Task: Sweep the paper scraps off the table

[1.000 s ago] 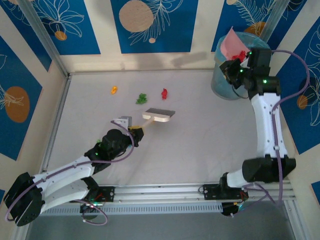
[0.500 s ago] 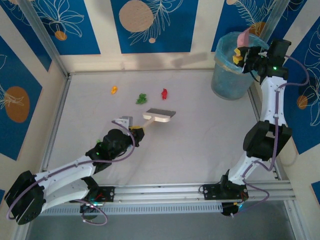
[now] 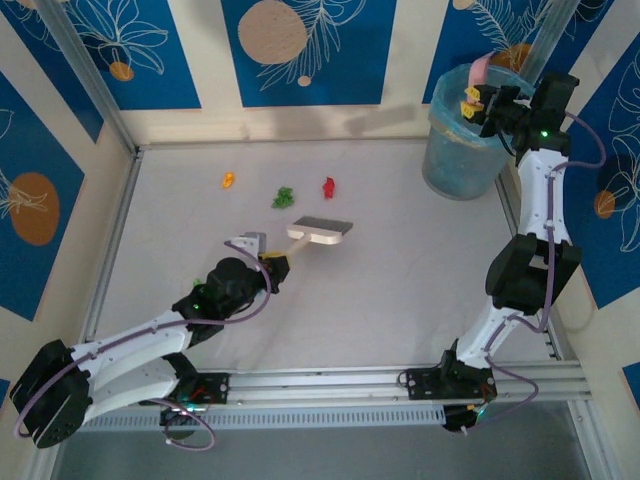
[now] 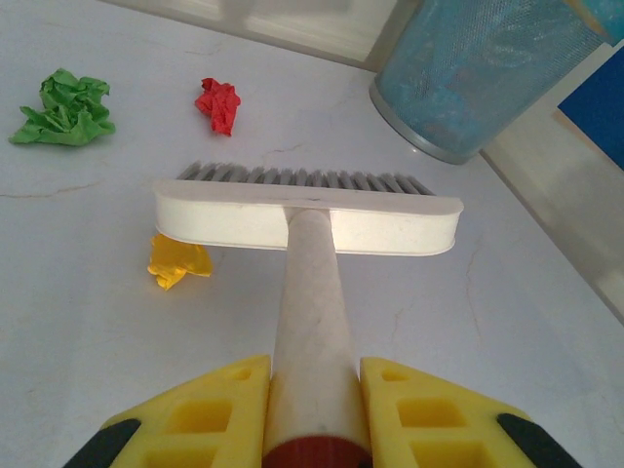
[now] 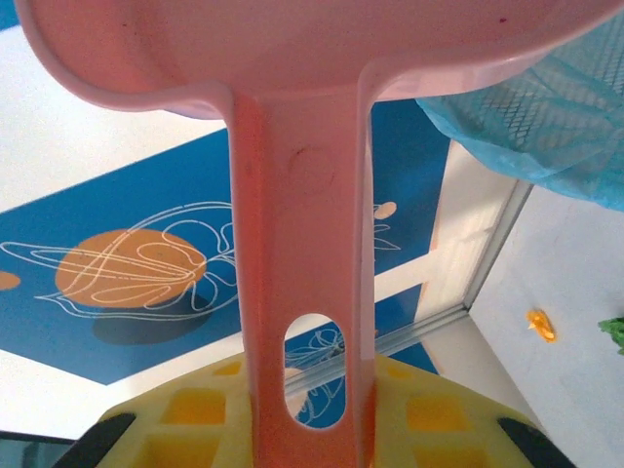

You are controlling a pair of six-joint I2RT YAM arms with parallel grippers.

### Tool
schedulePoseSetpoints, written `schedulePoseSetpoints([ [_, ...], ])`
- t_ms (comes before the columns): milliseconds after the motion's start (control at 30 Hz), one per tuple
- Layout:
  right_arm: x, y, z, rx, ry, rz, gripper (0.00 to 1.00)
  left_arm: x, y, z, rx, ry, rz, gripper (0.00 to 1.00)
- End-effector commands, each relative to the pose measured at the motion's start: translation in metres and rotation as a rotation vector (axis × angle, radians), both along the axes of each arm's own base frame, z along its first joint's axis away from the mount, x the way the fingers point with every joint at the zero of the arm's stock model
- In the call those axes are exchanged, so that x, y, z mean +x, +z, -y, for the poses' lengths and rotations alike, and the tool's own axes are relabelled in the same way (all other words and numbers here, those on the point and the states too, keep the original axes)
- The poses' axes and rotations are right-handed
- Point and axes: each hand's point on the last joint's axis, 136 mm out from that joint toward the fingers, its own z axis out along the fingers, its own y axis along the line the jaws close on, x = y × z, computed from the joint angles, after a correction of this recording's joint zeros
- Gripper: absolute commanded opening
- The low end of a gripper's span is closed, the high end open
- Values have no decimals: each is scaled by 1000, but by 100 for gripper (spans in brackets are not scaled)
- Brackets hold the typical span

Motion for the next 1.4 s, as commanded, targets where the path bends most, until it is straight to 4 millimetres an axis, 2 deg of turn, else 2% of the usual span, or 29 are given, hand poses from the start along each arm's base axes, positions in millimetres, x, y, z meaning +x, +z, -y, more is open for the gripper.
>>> schedulePoseSetpoints([
  [0,-21,39,-13,-135,21,94,0,1,19,6,-35,-22,62,0],
  [133,-39,55,-38,-272,54,165,0,1,19,4,-32,-14,65,0],
  [267,-69,61,-86,-468,156,271,0,2,19,-1,-25,13,67,0],
  [367,-95,45,-123,-629,230,327,0,2,22,-9,-24,43,83,0],
  [433,-115,19,-145,-740,290,352,0,3,24,-21,-23,91,92,0],
  [500,-130,-3,-157,-831,322,368,0,2,24,-34,-24,146,100,0],
  [633,-159,-68,-165,-975,377,317,0,0,31,-60,-43,247,138,0],
  [733,-180,-129,-170,-1022,460,208,0,-1,32,-77,-44,316,153,0],
  [833,-197,-177,-175,-1080,544,121,0,-3,34,-89,-43,363,164,0],
  [933,-213,-219,-190,-1126,658,67,0,-2,34,-92,-31,375,169,0],
  [1167,-228,-288,-216,-1302,884,-86,0,4,27,-86,22,370,157,0],
  [1300,-230,-312,-229,-1421,949,-81,0,6,30,-85,53,368,170,0],
  [1367,-229,-319,-229,-1468,954,-86,0,7,31,-86,67,374,177,0],
])
